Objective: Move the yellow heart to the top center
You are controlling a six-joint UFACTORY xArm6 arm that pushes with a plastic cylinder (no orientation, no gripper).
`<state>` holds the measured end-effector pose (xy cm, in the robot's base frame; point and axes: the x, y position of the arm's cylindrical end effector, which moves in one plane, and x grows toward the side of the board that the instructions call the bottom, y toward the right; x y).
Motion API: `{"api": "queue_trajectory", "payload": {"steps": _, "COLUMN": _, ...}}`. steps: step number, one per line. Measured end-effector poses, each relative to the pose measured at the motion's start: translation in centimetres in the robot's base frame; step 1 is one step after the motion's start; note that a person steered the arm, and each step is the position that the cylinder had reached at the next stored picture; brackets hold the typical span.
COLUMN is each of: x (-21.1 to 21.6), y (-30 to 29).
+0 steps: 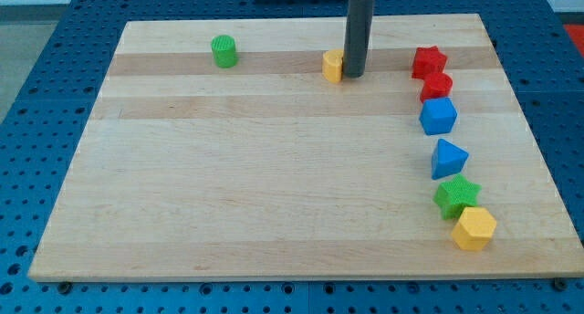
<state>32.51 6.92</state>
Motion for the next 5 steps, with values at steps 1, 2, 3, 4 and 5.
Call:
{"api": "queue_trajectory", "payload": {"steps": 1, "x": 0.0, "y": -2.8}}
{"api": "queue_trajectory", "payload": {"steps": 2, "x": -0.5, "y": -6.6}}
{"api": "queue_trajectory", "payload": {"steps": 3, "x": 0.1, "y": -7.3}}
{"api": "queue_trajectory", "payload": {"steps": 4, "x": -1.0, "y": -8.3}}
{"api": "queue_trajectory", "payload": {"steps": 5, "x": -3.1, "y": -8.3}}
